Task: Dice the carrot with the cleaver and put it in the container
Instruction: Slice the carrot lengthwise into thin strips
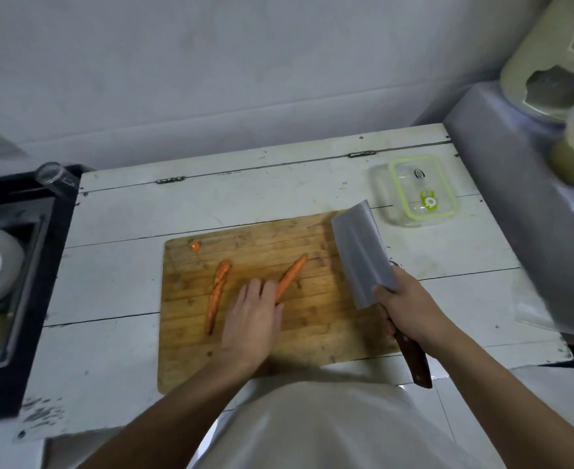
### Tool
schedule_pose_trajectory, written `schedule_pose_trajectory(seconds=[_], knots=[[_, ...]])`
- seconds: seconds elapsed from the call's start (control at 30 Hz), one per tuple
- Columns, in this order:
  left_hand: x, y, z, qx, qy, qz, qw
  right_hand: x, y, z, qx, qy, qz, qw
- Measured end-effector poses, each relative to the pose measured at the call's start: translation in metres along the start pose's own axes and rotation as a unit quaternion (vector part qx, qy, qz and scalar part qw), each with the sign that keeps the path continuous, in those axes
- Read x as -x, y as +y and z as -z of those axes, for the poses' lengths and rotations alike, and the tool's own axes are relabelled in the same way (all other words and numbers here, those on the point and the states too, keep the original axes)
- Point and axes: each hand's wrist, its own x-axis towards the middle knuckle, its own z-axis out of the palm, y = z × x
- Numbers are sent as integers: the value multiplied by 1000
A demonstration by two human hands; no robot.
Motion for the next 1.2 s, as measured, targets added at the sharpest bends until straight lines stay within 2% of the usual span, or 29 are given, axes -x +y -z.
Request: schedule_pose_trajectory(seconds=[0.07, 0.13, 0.43, 0.6, 0.87, 1.07, 1.2], knots=[[3, -7, 2, 30, 9, 60, 998, 1, 0, -1, 9, 3, 3, 1000], [4, -9, 2, 48, -2, 75, 996, 2, 2, -3, 11, 3, 4, 1000], [-15, -19, 16, 121, -116, -46, 985, 2, -3, -2, 40, -17, 13, 999], [-22, -33, 20, 166, -80, -21, 983, 5, -13, -1, 60, -16, 33, 998], [-14, -25, 9, 224, -44, 78, 970, 10, -17, -11, 111, -29, 53, 992], [-4, -21, 2, 237, -14, 59, 970, 17, -20, -22, 186, -27, 74, 979], [1, -11, -3, 236, -21, 38, 971, 23, -15, -34, 290, -8, 102, 951]])
